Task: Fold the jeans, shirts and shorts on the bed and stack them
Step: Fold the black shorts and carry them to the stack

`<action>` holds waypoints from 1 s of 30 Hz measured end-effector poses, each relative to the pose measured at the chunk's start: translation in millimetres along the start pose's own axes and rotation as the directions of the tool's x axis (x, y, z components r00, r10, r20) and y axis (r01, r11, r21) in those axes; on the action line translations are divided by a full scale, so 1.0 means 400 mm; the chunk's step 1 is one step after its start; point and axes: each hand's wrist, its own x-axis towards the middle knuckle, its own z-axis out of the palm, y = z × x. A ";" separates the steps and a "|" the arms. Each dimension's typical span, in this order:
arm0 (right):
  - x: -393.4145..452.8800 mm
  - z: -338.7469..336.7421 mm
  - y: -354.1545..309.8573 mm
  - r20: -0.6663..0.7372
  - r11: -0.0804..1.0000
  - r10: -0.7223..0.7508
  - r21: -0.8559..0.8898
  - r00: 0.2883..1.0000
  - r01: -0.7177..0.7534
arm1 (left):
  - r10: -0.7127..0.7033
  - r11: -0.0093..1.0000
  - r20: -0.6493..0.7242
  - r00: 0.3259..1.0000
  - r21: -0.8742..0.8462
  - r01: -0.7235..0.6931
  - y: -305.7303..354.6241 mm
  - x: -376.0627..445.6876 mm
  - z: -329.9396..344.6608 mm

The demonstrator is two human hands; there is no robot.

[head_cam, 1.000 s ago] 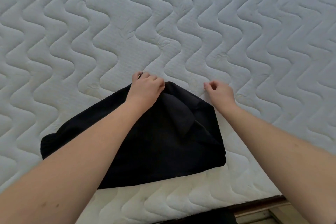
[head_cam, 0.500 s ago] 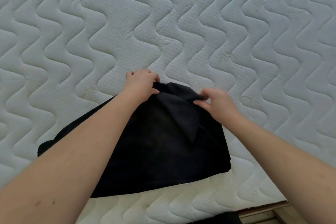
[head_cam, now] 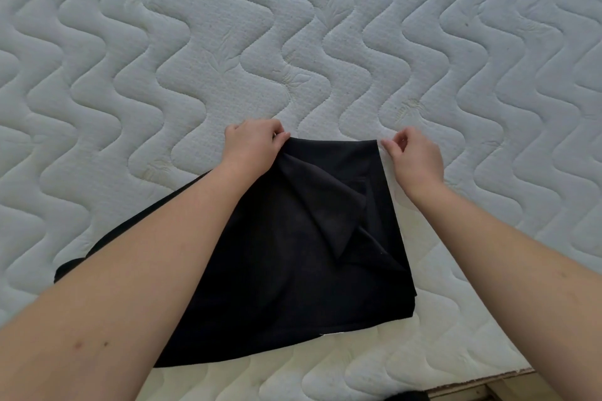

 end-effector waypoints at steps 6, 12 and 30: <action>-0.132 0.007 -0.021 0.146 0.976 0.054 0.199 0.988 -0.083 | 0.142 0.982 -0.090 0.986 -0.114 -0.152 -0.016 -0.024 -0.013; -0.225 0.044 -0.029 0.330 0.969 0.118 0.168 0.937 -0.181 | 0.443 0.886 0.126 0.888 0.093 -0.455 -0.028 -0.063 -0.014; -0.075 -0.008 -0.018 0.286 0.538 0.114 0.787 0.952 -0.301 | 0.234 0.929 0.167 0.958 0.251 -0.271 0.010 -0.012 0.001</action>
